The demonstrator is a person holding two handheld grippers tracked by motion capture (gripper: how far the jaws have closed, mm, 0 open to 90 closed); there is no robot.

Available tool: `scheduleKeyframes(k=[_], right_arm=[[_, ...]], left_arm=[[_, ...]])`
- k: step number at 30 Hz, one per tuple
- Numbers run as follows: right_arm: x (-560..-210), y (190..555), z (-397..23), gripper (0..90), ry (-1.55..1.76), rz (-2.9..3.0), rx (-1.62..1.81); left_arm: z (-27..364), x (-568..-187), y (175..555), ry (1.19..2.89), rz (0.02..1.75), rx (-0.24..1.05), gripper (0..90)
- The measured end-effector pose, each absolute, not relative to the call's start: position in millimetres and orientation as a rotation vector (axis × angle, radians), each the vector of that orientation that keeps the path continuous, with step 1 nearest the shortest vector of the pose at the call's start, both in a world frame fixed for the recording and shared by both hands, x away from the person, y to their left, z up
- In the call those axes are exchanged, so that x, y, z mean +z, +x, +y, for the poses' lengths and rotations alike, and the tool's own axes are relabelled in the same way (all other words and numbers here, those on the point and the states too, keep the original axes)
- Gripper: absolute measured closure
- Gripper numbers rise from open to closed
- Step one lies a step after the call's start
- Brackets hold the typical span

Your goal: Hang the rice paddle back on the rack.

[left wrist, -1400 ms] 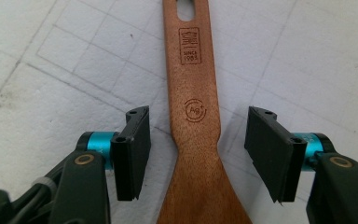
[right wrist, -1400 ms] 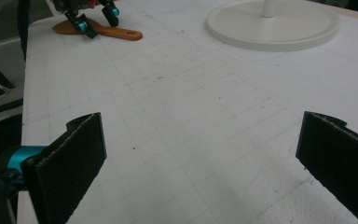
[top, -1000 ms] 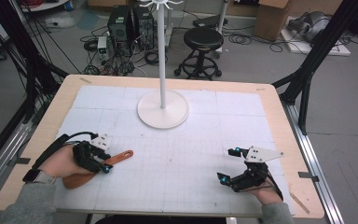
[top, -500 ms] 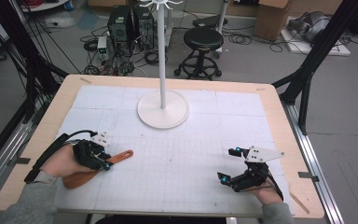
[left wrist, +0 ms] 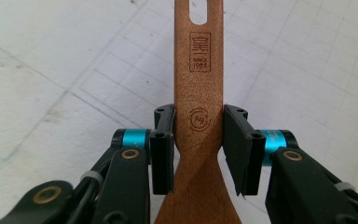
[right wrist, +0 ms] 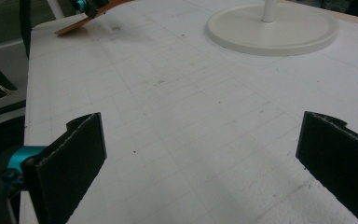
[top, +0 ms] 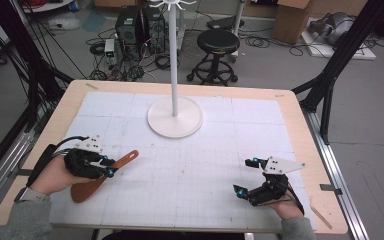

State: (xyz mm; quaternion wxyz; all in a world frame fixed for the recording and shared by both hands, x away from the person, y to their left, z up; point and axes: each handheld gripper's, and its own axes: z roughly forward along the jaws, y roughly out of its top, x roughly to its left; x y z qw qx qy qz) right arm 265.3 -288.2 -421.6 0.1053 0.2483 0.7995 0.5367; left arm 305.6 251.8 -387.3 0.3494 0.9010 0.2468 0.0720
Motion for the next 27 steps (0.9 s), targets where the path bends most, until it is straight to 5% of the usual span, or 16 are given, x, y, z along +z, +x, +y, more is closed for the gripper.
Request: scheduleKeyframes(k=[27], right_arm=[[-420, 270, -287, 0.0, 0.731, 2.345, 1.594]], left_arm=[[257, -347, 284, 2.07, 0.591, 0.269, 65.0]])
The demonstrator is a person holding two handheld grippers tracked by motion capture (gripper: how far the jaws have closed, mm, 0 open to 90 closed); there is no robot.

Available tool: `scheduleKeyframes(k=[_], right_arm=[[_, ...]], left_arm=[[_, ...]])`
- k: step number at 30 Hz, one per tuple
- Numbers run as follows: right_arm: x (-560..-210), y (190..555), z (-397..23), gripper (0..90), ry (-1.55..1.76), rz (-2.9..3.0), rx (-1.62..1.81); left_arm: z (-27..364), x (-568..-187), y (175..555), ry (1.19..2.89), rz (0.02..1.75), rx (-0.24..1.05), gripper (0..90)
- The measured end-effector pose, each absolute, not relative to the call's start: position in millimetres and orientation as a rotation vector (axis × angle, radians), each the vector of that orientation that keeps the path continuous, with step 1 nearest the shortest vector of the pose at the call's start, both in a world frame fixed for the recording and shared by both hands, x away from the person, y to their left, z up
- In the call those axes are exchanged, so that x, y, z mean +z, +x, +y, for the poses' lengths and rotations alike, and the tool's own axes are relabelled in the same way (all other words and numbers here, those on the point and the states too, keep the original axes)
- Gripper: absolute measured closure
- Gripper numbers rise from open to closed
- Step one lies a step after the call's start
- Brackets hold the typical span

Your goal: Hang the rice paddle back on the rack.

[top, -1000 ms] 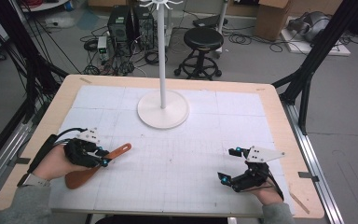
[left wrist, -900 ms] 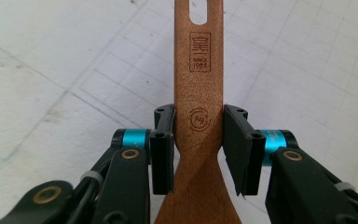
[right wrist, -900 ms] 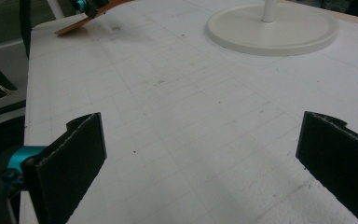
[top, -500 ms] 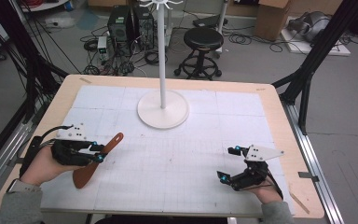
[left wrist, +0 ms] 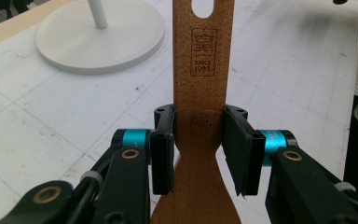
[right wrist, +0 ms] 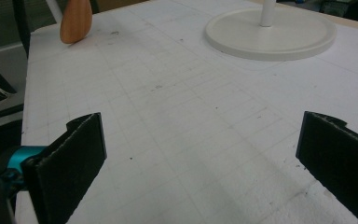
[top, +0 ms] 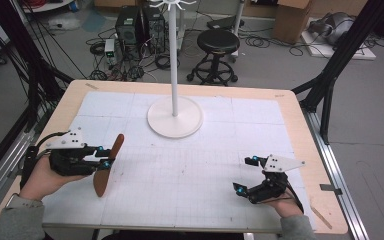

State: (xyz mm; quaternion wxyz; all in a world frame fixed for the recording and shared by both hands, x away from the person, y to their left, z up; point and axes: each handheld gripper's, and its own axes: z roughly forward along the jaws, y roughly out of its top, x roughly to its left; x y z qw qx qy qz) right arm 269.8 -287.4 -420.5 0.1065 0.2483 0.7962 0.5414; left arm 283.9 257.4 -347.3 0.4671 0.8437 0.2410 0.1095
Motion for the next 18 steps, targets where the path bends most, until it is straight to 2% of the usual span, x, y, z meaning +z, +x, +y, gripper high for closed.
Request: scheduleKeyframes(k=[18], right_arm=[[-420.1, 269.4, -287.5, 0.0, 0.734, 2.343, 1.591]], left_arm=[[259.3, -339.9, 280.8, 2.011, 0.601, 0.271, 65.1]])
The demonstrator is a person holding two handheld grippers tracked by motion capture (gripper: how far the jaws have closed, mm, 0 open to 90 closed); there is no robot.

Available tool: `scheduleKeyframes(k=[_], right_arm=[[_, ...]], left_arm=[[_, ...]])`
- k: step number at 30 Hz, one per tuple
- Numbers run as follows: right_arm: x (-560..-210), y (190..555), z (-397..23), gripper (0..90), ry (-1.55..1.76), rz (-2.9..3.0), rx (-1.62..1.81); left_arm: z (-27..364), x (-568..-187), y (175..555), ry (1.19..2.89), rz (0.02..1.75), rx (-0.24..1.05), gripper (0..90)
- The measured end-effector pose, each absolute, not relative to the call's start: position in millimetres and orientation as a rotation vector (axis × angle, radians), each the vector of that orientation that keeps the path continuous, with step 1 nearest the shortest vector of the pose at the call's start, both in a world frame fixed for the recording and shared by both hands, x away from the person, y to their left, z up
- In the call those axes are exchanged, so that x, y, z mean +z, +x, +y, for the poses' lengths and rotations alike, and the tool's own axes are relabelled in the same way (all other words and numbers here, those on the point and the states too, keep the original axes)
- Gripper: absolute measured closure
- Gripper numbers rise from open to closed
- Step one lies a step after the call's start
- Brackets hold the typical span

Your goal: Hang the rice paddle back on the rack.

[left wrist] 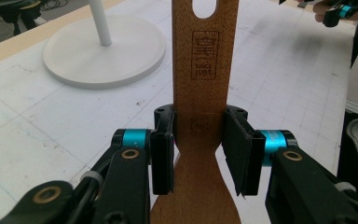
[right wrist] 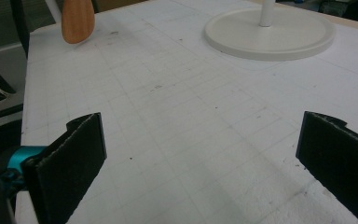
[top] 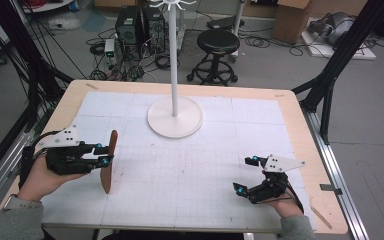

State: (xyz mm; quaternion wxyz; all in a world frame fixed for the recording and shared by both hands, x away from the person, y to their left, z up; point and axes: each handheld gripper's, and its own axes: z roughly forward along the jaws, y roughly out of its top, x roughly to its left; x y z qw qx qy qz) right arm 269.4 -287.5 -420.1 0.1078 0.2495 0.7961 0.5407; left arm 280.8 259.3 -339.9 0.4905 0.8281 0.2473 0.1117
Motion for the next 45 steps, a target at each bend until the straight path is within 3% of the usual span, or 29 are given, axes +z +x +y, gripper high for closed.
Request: scheduleKeyframes(k=[17, 45], right_arm=[[-415, 269, -289, 0.0, 0.725, 2.299, 1.66], [-414, 270, -293, 0.0, 0.752, 2.264, 1.702]], left_arm=[[264, -332, 286, 1.865, 0.55, 0.27, 65.1], [231, -269, 347, 1.839, 0.514, 0.193, 65.0]])
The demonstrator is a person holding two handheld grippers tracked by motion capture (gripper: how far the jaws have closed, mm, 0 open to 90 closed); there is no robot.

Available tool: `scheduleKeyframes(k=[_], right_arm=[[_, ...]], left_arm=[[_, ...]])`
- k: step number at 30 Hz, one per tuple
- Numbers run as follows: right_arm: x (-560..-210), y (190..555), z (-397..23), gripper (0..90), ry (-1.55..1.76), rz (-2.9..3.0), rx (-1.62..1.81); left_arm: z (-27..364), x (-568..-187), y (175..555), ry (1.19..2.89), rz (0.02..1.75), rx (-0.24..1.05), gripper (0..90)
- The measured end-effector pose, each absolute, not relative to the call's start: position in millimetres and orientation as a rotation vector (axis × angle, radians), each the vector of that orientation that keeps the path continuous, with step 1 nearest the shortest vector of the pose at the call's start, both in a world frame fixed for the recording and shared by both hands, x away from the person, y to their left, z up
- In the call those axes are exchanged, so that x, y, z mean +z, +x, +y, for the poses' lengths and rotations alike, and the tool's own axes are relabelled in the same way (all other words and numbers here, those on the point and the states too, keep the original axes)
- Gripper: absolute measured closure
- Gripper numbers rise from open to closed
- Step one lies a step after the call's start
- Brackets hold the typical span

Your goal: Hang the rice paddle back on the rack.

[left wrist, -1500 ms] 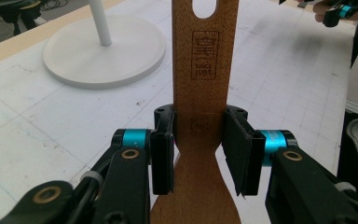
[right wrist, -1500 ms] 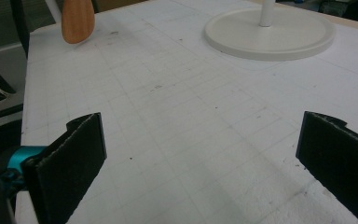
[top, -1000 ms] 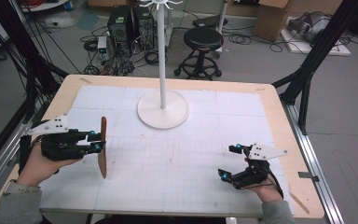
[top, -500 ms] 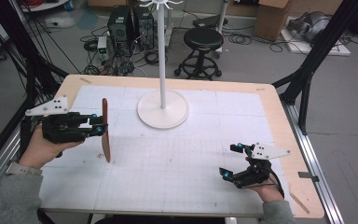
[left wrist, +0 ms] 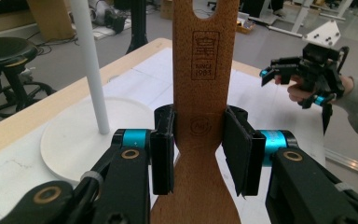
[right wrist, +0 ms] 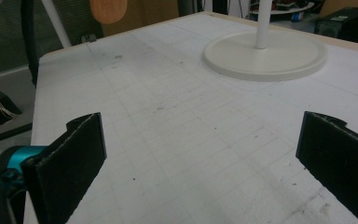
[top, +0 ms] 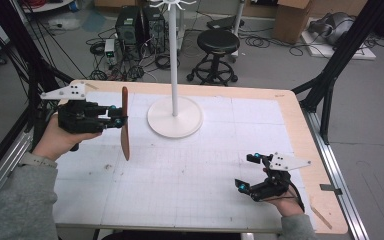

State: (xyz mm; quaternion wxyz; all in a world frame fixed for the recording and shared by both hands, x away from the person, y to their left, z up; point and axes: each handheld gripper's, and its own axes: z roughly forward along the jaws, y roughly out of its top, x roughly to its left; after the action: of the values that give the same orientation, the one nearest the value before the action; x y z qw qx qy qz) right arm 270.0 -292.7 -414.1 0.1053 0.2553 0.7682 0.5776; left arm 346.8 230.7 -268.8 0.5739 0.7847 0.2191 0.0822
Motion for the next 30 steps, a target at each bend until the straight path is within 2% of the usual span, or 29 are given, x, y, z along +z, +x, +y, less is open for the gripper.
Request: scheduleKeyframes(k=[21, 30], right_arm=[[-415, 265, -291, 0.0, 0.737, 2.253, 1.713], [-416, 262, -292, 0.0, 0.74, 2.229, 1.705]], left_arm=[[236, -233, 383, 1.799, 0.541, 0.175, 65.0], [221, -204, 397, 1.803, 0.523, 0.201, 65.0]])
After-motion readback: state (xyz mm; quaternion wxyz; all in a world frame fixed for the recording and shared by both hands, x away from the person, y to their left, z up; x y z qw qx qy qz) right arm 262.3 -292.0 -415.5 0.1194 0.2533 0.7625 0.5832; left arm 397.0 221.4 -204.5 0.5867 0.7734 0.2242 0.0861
